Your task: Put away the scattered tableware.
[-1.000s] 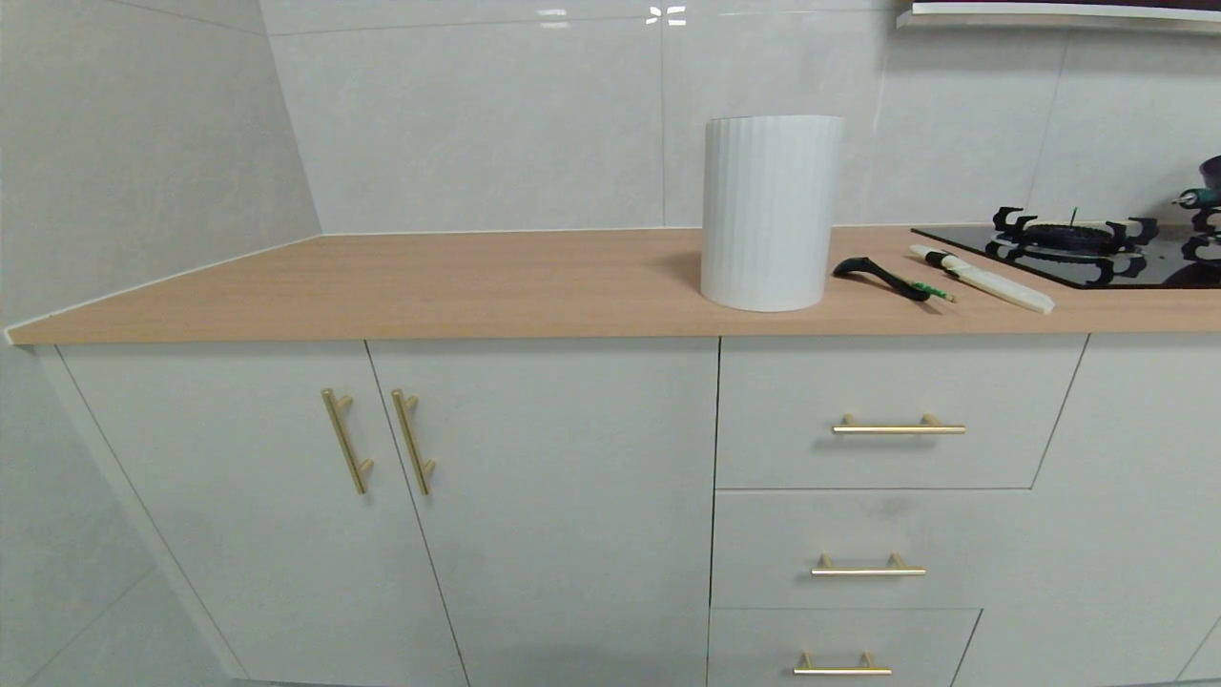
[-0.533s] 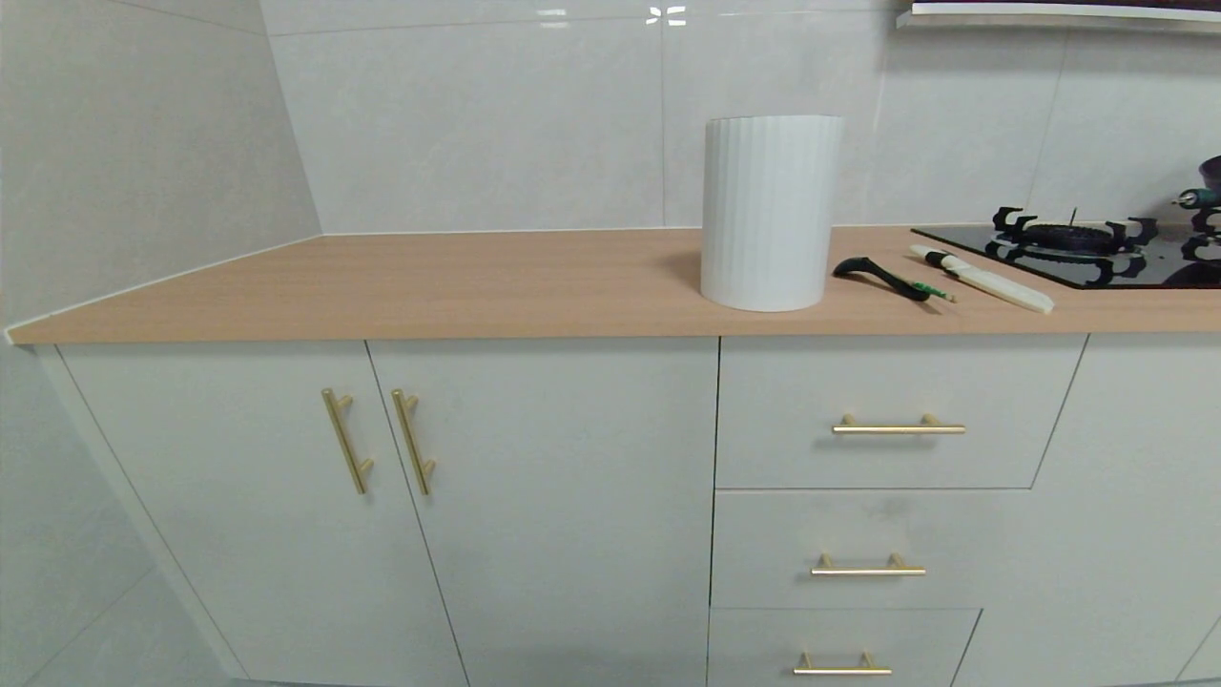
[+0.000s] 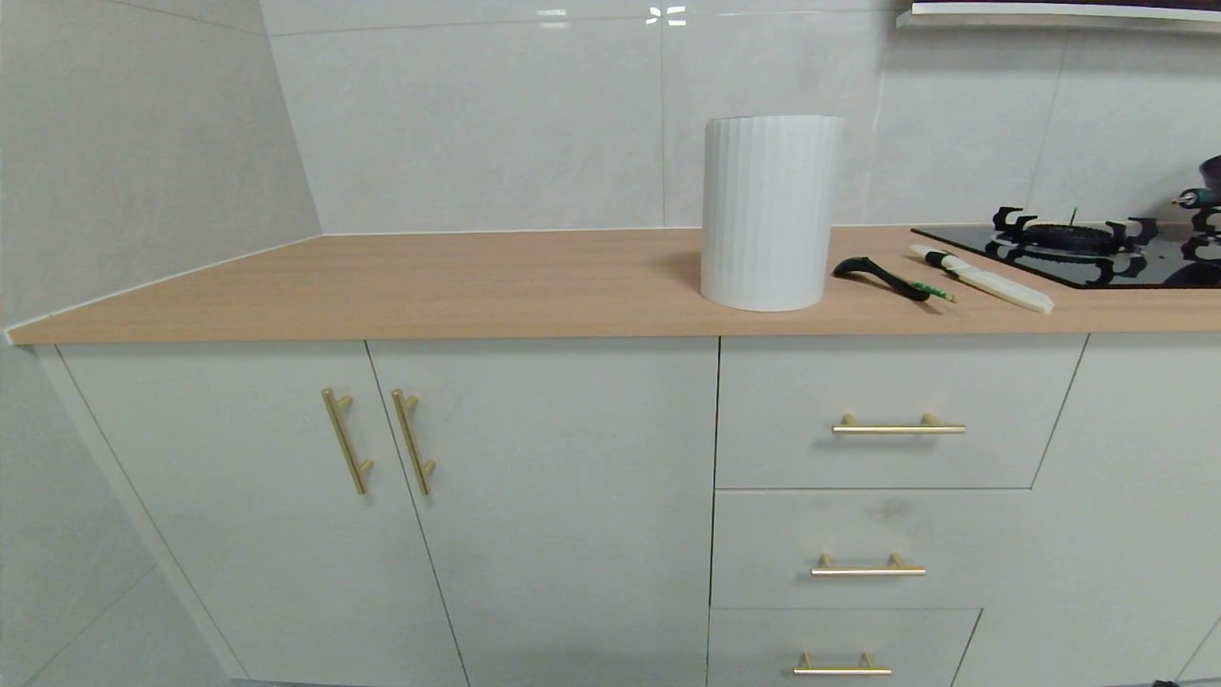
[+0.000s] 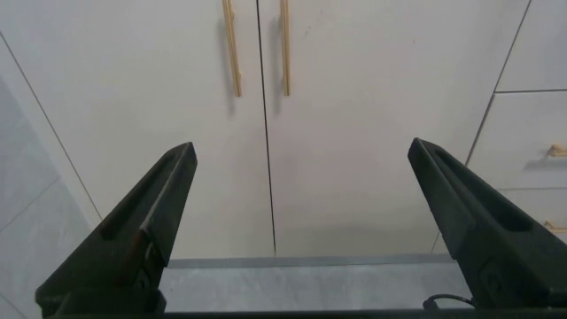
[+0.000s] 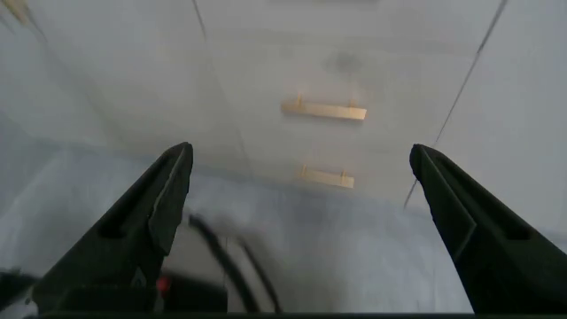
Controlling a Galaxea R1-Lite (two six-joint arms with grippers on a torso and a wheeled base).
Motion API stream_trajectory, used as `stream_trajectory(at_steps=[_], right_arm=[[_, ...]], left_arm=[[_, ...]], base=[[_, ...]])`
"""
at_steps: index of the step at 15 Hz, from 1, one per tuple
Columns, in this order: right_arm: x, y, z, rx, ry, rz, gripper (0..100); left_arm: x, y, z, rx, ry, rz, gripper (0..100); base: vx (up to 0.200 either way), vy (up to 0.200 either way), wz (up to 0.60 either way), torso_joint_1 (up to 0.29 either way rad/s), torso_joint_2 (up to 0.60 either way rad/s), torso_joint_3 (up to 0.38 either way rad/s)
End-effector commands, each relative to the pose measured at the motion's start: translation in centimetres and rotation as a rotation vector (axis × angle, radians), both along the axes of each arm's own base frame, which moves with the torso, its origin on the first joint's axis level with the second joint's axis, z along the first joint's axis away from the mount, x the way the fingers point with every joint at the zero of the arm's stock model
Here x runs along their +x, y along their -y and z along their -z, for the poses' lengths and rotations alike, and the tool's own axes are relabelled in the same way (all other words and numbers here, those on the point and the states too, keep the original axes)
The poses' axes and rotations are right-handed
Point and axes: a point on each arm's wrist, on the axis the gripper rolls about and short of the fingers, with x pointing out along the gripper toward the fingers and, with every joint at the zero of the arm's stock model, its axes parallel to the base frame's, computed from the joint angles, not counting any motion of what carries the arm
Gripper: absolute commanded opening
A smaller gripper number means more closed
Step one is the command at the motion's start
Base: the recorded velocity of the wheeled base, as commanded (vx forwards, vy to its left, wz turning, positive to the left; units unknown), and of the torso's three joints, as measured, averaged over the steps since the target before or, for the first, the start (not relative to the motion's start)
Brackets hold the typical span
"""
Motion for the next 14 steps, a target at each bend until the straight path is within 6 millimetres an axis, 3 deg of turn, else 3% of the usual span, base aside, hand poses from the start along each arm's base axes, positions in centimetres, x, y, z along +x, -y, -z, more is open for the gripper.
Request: stream_trajectory(at_steps=[1, 3, 4, 7, 9, 10, 14], right_arm=[[7.2, -1.4, 0.5, -0.045, -0.286, -0.023, 100], [10.2, -1.9, 1.4, -0.054, -0.334, -0.020, 100], [13.0, -2.4, 2.5, -0.058, -0.373, -0.017, 100], [18.3, -3.3, 5.4, -0.069, -0.427, -0.010, 100], [19.4, -3.5, 6.2, -0.071, -0.440, -0.008, 100], [21.4, -3.9, 7.9, -0.079, -0.461, -0.001, 100], [24.7, -4.4, 11.7, -0.117, -0.456, 0.040, 100]], left_arm=[[0.0, 0.0, 0.0, 0.000, 0.001, 0.001, 100], [0.0, 0.0, 0.0, 0.000, 0.001, 0.000, 100], [0.0, 0.0, 0.0, 0.000, 0.001, 0.001, 100], [0.0, 0.0, 0.0, 0.000, 0.001, 0.001, 100], [0.0, 0.0, 0.0, 0.000, 0.001, 0.001, 100], [0.0, 0.0, 0.0, 0.000, 0.001, 0.000, 100], [0.0, 0.0, 0.0, 0.000, 0.001, 0.000, 100]], base=[[0.000, 0.000, 0.00, 0.000, 0.00, 0.000], [0.000, 0.000, 0.00, 0.000, 0.00, 0.000], [0.000, 0.000, 0.00, 0.000, 0.00, 0.000], [0.000, 0.000, 0.00, 0.000, 0.00, 0.000], [0.000, 0.000, 0.00, 0.000, 0.00, 0.000], [0.000, 0.000, 0.00, 0.000, 0.00, 0.000], [0.000, 0.000, 0.00, 0.000, 0.00, 0.000]])
